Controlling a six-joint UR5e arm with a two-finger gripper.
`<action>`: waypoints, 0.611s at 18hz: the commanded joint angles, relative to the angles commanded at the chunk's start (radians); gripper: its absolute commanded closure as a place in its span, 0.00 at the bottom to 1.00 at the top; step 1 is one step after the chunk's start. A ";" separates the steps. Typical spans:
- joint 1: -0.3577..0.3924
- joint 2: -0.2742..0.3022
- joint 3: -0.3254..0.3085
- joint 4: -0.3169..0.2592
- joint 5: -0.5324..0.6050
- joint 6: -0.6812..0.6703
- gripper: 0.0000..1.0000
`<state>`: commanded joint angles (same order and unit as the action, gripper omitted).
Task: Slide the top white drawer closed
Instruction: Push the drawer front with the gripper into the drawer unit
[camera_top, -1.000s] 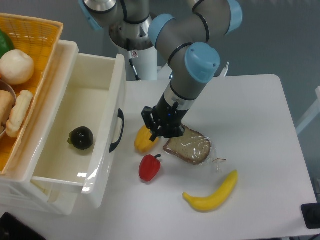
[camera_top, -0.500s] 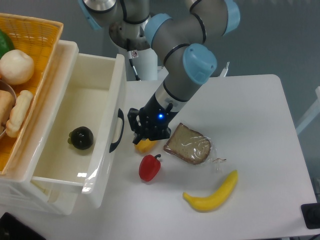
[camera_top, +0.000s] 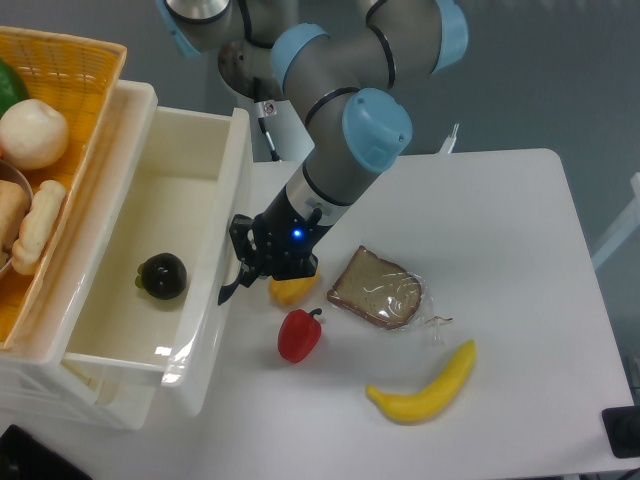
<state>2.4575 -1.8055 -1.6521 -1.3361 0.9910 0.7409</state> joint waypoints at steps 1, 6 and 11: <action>0.000 0.000 0.000 0.000 0.000 -0.002 1.00; -0.023 0.002 0.000 -0.006 -0.002 -0.015 1.00; -0.060 0.003 0.003 -0.005 -0.002 -0.040 1.00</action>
<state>2.3978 -1.8024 -1.6490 -1.3407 0.9894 0.7012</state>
